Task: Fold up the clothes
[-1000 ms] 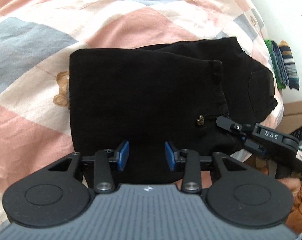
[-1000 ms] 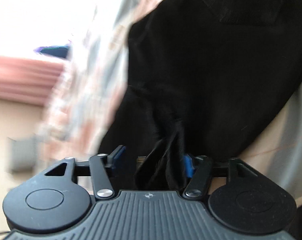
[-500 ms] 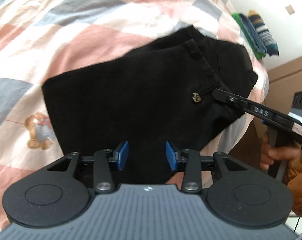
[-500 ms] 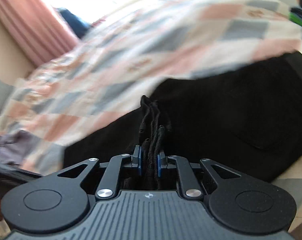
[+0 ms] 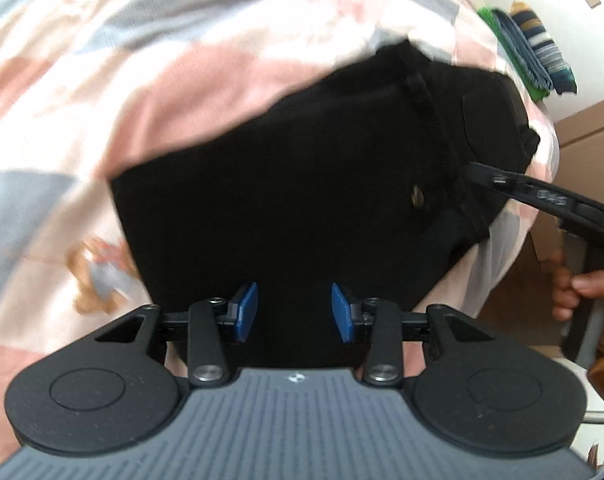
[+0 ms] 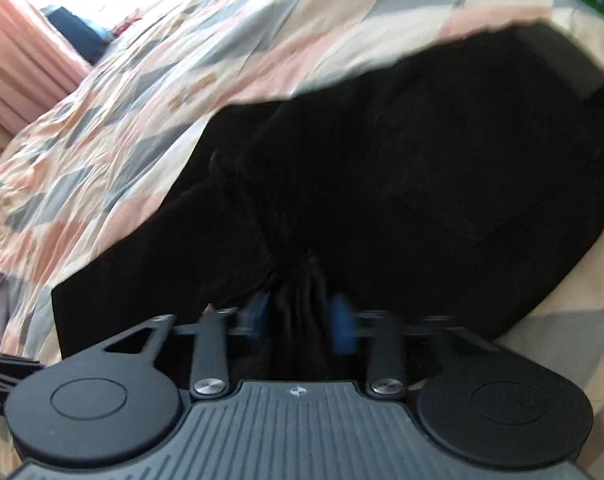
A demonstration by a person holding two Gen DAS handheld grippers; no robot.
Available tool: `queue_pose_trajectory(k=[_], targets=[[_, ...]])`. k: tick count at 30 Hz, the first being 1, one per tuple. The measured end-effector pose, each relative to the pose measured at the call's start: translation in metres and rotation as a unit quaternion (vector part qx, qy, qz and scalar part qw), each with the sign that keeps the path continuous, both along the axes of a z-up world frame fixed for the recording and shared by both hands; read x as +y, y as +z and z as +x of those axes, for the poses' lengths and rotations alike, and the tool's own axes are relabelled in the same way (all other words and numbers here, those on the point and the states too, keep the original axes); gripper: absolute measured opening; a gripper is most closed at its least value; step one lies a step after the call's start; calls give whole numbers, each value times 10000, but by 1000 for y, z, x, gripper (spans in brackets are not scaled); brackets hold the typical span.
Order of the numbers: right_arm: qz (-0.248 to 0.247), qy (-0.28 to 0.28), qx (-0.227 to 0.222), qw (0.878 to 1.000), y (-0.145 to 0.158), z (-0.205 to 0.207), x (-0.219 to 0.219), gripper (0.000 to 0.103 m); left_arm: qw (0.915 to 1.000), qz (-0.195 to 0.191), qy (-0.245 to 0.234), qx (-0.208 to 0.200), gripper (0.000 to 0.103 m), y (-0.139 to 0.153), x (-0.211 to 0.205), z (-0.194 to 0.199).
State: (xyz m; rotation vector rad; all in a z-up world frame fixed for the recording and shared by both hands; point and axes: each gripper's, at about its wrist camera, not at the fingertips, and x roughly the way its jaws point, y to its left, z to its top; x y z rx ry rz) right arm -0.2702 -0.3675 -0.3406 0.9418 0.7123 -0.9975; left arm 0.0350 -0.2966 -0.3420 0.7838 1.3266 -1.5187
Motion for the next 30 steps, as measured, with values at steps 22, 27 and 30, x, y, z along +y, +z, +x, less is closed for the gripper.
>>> queue_pose_trajectory(k=[22,27,30], targets=[[-1073,1797,2257,9514,15,35,52,2,9988,-426,-68,-215,30,5,-24,38],[-1438,1730,1383,9645,33,56,33,2,9987,-419,-66,-281,29,-5,-36,37],[-1274,1644,1260,9700,11,70,13,2,9988,-333,-118,-325,29,-16,-53,32]])
